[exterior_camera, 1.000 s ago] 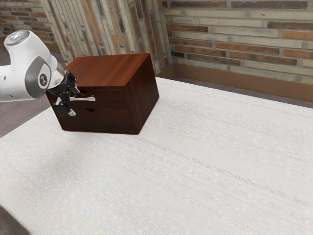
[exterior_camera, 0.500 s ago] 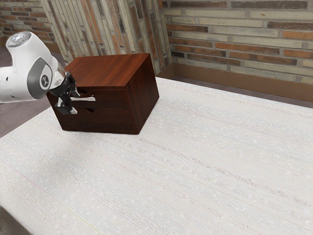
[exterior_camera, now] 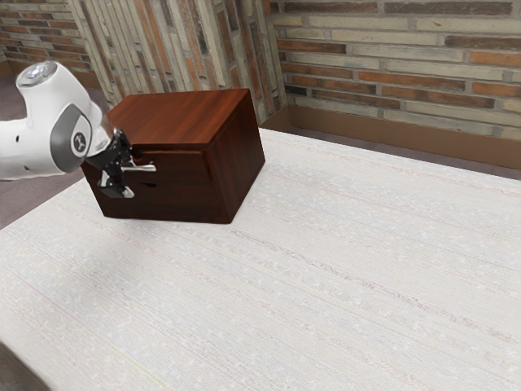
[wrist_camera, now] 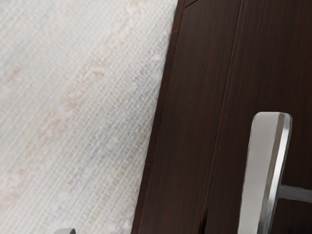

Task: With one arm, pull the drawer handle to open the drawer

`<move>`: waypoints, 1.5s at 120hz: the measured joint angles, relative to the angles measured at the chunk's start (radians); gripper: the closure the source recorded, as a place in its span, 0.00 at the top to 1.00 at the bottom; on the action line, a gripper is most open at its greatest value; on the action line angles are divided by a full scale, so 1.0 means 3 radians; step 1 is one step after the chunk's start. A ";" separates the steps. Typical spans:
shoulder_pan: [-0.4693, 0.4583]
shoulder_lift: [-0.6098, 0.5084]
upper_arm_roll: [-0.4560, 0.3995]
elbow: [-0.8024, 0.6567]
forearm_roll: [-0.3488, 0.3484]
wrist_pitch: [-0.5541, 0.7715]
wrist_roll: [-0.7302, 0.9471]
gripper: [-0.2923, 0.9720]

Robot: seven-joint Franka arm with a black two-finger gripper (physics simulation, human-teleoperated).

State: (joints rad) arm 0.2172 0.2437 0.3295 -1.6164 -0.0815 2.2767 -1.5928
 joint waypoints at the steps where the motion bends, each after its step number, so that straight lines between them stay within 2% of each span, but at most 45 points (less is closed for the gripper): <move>1: 0.0000 -0.0002 0.0000 -0.0007 0.0000 0.0002 0.0000 0.55; 96: -0.0038 -0.0907 -0.0022 -0.1147 0.0006 0.0359 -0.0009 0.51; 180: 0.0011 -0.1464 -0.0019 -0.1737 0.0016 0.0534 -0.0012 0.51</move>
State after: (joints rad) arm 0.2205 -0.1955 0.3239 -2.1376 -0.0768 2.4370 -1.5965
